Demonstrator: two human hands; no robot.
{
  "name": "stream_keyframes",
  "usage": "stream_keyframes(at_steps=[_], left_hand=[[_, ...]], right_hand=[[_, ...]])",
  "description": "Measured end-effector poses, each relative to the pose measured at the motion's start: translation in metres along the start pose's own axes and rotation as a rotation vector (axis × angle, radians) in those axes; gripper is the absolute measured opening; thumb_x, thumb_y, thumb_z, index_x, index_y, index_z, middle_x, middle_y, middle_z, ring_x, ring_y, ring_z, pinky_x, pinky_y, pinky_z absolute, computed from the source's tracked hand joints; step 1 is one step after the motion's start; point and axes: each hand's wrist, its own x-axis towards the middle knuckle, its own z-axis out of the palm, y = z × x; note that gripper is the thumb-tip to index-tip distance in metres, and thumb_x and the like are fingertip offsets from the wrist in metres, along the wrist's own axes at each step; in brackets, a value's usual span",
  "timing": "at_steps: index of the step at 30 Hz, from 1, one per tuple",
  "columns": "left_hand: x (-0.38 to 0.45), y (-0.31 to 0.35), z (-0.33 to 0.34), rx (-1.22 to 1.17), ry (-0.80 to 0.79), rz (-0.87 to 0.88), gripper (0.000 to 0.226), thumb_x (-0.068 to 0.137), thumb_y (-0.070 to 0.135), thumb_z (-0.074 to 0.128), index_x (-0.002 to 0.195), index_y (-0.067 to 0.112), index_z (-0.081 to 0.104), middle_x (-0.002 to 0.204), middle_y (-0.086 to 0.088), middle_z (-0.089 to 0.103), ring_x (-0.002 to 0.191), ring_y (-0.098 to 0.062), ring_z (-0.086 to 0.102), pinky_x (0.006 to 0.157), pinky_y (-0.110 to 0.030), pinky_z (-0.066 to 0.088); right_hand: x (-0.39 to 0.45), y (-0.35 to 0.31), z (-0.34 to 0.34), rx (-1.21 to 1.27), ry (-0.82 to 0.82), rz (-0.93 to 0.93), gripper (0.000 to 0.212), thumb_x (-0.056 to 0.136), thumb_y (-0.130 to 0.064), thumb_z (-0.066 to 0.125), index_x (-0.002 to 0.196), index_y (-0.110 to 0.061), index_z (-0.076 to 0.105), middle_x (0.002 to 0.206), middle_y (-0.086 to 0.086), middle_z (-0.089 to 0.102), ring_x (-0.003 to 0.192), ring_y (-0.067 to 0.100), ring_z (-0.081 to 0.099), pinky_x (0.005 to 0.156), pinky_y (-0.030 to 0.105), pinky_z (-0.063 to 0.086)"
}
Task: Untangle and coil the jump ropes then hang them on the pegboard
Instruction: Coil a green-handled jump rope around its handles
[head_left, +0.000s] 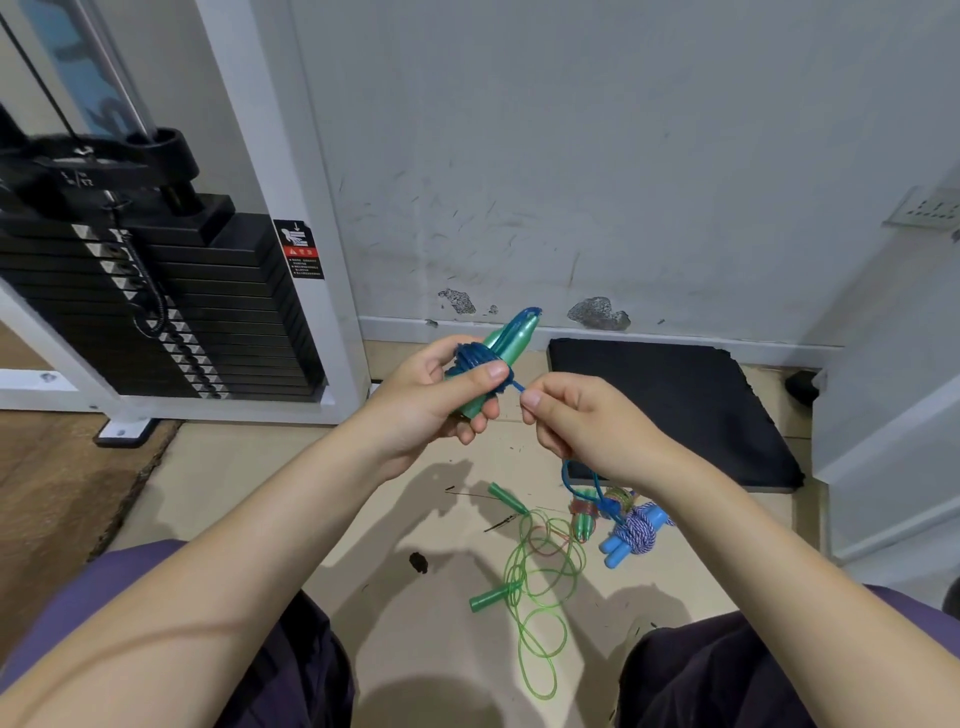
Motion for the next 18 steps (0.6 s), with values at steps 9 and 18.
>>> stream_keyframes(at_steps=[9,18], left_hand=[[0.005,-0.007,-0.008,0.334,0.109,-0.046,0.036,0.09,0.025,0.07,0.119,0.011,0.056,0.066,-0.007,0.06,0.05,-0.016,0.048,0.041,-0.023,0.036],[-0.005,-0.001,0.005,0.615,-0.267,-0.181,0.027,0.08,0.027,0.08,0.094,0.014,0.062,0.061,-0.007,0.058,0.044,-0.018,0.041,0.041,-0.023,0.032]], right_hand=[[-0.01,-0.003,-0.011,-0.216,0.039,-0.098,0.023,0.095,-0.031,0.061,0.076,-0.018,0.064,0.053,-0.011,0.046,0.05,0.005,0.037,0.052,0.02,0.032],[-0.012,-0.006,-0.011,-0.387,0.146,-0.369,0.017,0.085,-0.031,0.071,0.078,-0.016,0.072,0.073,-0.005,0.059,0.069,0.017,0.056,0.064,0.038,0.046]])
